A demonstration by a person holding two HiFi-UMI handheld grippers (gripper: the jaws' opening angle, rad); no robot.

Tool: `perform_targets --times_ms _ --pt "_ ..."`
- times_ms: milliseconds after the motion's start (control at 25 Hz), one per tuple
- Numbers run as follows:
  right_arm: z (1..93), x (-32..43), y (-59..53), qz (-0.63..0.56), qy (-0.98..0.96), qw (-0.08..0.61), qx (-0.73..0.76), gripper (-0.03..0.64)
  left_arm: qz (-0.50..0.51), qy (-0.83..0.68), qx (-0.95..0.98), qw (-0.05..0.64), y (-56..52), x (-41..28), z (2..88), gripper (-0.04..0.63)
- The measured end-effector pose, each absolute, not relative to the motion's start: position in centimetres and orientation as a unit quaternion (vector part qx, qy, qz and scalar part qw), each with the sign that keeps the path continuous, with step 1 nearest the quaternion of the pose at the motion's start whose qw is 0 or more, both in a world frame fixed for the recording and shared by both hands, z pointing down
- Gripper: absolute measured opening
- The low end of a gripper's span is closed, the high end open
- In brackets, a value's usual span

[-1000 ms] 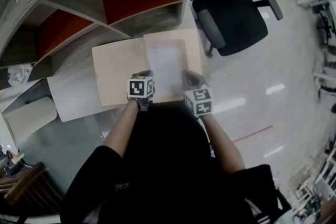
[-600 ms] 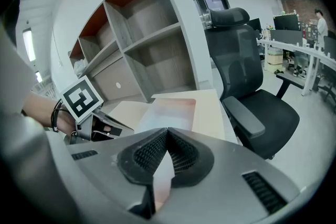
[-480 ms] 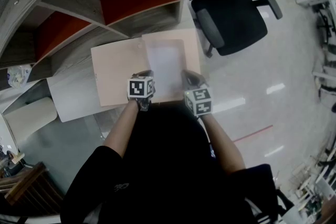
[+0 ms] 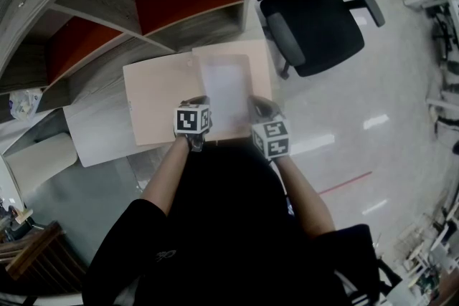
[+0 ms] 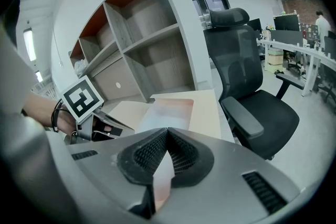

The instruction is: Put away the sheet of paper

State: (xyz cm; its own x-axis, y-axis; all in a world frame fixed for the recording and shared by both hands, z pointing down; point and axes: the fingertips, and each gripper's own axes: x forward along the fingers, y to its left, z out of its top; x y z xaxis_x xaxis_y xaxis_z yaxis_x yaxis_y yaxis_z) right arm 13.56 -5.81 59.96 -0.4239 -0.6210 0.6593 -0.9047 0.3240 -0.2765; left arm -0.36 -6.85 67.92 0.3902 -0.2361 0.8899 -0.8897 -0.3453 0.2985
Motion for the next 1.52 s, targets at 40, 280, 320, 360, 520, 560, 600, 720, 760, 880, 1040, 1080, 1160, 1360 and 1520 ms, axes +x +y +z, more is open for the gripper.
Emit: perform_targets --times_ms 40,280,320,360,520,560,600,720,760,880,1040,1080,1160,1360,1520 --pt "60.0 13.6 -5.8 0.315 -0.782 0.225 0.488 0.018 0.392 -0.39 0.721 0.419 -6.9 -0.4 67.9 0.046" --pt "60.1 13.7 -6.1 0.314 -0.783 0.224 0.487 0.018 0.392 -0.391 0.719 0.42 -7.0 -0.3 68.0 0.044" --pt "60.1 13.7 -6.1 0.315 -0.783 0.225 0.487 0.017 0.391 -0.391 0.72 0.42 -7.0 -0.3 67.9 0.045" --pt "60.1 13.7 -6.1 0.315 -0.783 0.225 0.487 0.018 0.391 -0.39 0.72 0.42 -7.0 -0.3 67.9 0.045" --pt "60.1 13.6 -6.3 0.312 -0.785 0.223 0.486 0.018 0.391 -0.39 0.721 0.419 -6.9 -0.2 67.9 0.045" --pt "60.1 13.6 -6.3 0.312 -0.786 0.222 0.486 0.017 0.391 -0.39 0.721 0.419 -6.9 -0.3 67.9 0.046" --pt "60.1 13.5 -6.2 0.313 -0.786 0.222 0.485 0.018 0.391 -0.391 0.72 0.419 -6.9 -0.3 67.9 0.046" --pt "60.2 13.4 -6.1 0.316 -0.785 0.225 0.483 0.018 0.391 -0.393 0.719 0.42 -6.9 -0.5 67.9 0.046" --pt "60.1 13.4 -6.1 0.317 -0.785 0.225 0.482 0.018 0.392 -0.393 0.718 0.42 -6.9 -0.5 67.9 0.046" --pt "60.0 13.3 -6.2 0.316 -0.787 0.224 0.48 0.017 0.392 -0.395 0.718 0.419 -6.8 -0.5 67.8 0.046" --pt "60.0 13.2 -6.1 0.318 -0.789 0.222 0.477 0.018 0.384 -0.398 0.719 0.42 -6.8 -0.4 67.6 0.046" --pt "60.0 13.2 -6.1 0.317 -0.789 0.222 0.476 0.018 0.381 -0.399 0.719 0.423 -6.7 -0.3 67.6 0.046" --pt "60.0 13.1 -6.1 0.317 -0.791 0.222 0.473 0.018 0.376 -0.4 0.719 0.425 -6.5 -0.2 67.5 0.048" --pt "59.6 12.9 -6.1 0.319 -0.796 0.22 0.465 0.017 0.369 -0.406 0.717 0.431 -6.2 -0.2 67.4 0.048" --pt "59.8 12.9 -6.1 0.316 -0.8 0.223 0.459 0.018 0.371 -0.417 0.711 0.428 -5.7 -0.7 67.4 0.05"
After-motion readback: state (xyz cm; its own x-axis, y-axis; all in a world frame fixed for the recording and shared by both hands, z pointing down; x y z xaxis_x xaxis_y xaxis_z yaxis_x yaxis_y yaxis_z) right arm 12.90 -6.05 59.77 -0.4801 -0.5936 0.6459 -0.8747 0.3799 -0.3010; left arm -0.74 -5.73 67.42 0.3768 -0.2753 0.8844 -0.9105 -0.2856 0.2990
